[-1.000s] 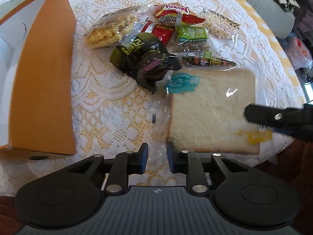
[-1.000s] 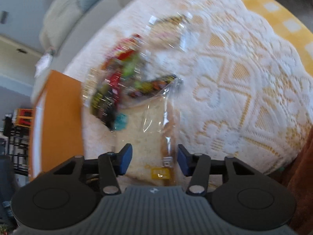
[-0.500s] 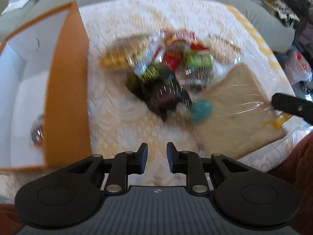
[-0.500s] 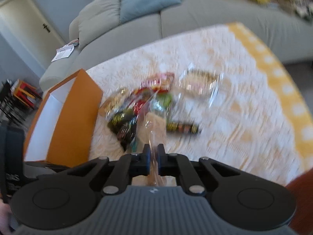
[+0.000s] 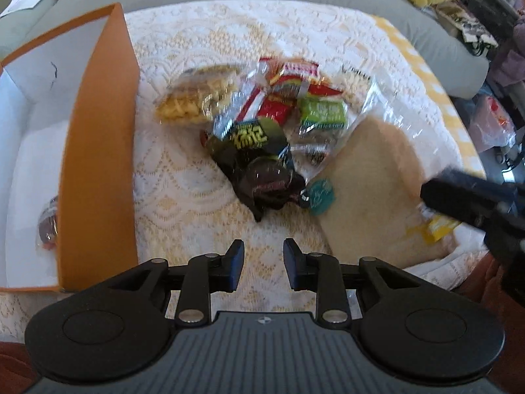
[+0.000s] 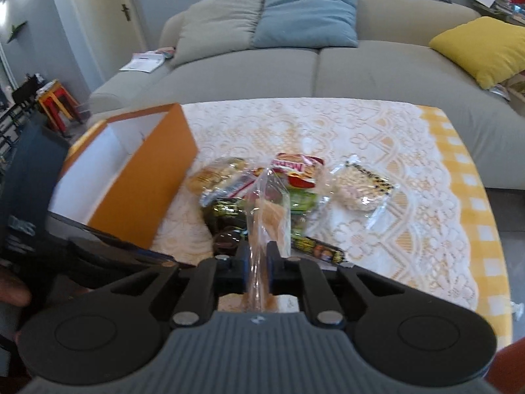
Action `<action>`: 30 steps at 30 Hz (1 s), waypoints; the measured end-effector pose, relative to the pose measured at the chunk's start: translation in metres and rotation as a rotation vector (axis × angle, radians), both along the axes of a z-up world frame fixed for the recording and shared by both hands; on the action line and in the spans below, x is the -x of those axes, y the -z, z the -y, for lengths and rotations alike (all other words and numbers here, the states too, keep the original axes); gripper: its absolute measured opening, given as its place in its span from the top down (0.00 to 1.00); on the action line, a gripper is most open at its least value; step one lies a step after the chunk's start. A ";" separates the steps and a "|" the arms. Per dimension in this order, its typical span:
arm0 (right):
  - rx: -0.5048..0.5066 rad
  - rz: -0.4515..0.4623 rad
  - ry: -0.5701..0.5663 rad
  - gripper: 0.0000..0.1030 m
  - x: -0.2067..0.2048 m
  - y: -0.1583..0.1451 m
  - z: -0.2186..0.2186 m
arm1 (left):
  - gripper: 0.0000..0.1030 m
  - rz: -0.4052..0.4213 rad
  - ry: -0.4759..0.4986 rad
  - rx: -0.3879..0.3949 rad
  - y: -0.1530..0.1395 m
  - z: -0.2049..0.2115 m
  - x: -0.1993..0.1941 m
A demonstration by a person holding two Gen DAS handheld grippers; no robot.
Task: Organize snacks
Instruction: 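Lift the bread bag with right while left grasps the black snack bag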
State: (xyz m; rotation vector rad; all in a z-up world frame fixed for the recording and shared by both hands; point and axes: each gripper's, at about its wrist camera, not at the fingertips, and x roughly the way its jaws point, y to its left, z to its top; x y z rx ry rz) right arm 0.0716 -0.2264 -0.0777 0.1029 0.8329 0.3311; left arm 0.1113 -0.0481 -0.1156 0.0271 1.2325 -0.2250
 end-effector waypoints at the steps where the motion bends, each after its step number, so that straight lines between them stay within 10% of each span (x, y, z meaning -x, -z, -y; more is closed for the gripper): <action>1: 0.014 0.009 0.006 0.82 0.000 0.000 -0.002 | 0.68 -0.005 0.000 0.002 0.002 0.000 0.002; 9: 0.103 0.007 0.064 0.57 -0.015 0.018 -0.007 | 0.68 -0.017 0.011 0.014 0.005 0.002 0.007; 17: -0.281 -0.171 0.091 0.67 -0.040 0.020 0.025 | 0.68 -0.022 -0.002 0.012 0.007 0.000 0.003; 22: -0.048 -0.135 0.063 0.65 -0.044 0.021 -0.003 | 0.68 -0.021 -0.011 0.016 0.006 -0.002 0.001; 30: 0.011 -0.175 0.037 0.64 -0.062 0.030 -0.012 | 0.61 0.045 -0.025 0.044 0.000 -0.005 -0.012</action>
